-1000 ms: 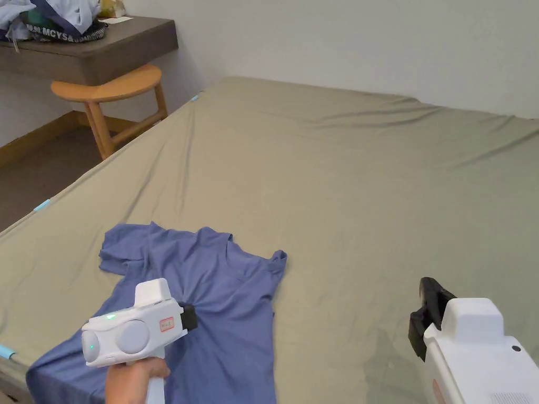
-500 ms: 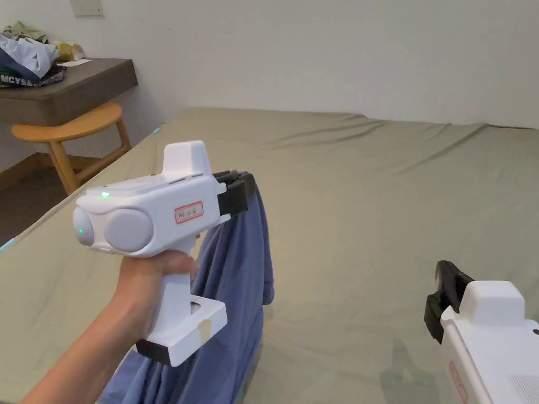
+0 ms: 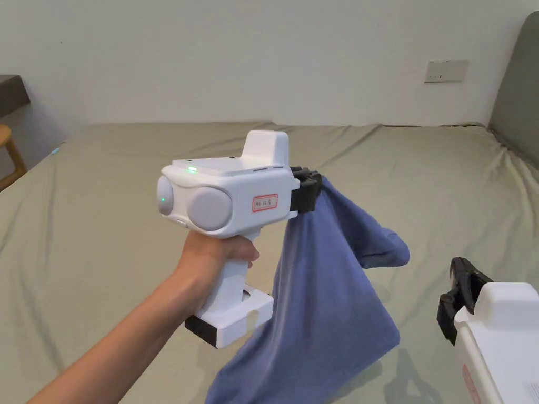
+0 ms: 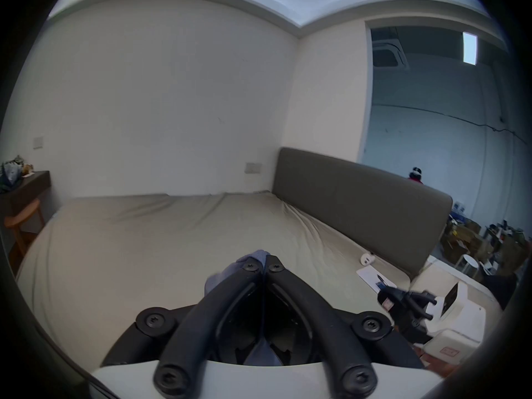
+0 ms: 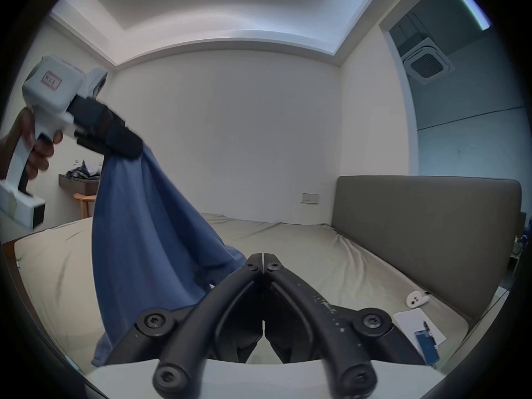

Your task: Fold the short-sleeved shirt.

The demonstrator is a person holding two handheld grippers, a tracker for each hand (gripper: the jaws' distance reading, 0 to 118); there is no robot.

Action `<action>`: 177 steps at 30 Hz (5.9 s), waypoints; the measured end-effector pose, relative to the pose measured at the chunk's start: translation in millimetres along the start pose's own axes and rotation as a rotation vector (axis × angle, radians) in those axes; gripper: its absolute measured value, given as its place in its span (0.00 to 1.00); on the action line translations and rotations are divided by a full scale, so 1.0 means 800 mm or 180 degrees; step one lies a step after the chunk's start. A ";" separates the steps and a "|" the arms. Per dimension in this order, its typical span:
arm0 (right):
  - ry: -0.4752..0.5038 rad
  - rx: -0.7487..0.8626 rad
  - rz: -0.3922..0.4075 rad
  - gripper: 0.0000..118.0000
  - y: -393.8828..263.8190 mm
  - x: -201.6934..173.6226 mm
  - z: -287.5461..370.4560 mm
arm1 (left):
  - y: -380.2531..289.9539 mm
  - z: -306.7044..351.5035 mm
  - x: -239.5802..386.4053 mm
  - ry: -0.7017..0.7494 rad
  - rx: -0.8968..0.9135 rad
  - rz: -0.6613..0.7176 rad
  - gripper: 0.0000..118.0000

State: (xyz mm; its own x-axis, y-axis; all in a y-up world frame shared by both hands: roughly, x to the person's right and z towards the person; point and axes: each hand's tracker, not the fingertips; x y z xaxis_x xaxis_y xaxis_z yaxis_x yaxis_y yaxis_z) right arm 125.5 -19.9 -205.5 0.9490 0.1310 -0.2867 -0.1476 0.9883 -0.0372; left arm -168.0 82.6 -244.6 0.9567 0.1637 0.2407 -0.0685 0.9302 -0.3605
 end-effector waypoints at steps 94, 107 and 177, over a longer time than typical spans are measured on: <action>0.0067 -0.1220 -0.0266 0.04 -0.061 0.002 -0.106 | -0.347 -0.020 -0.105 0.1072 -0.1568 0.1055 0.01; 0.0194 -0.2912 -0.0263 0.93 -0.195 0.012 -0.279 | -0.334 -0.012 -0.121 0.0774 -0.1271 0.0851 0.01; 0.0195 -0.1188 0.0394 0.10 -0.004 -0.100 -0.448 | -0.105 -0.132 -0.431 0.2781 -0.0630 0.0129 0.01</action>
State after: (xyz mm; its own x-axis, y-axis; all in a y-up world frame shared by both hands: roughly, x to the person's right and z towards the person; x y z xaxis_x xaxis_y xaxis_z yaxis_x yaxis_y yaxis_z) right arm -49.6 -61.7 -525.6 0.9010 0.2313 -0.3669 -0.3616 0.8677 -0.3410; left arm -462.2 -87.0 -392.5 0.8343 -0.1883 -0.5182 -0.1341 0.8423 -0.5220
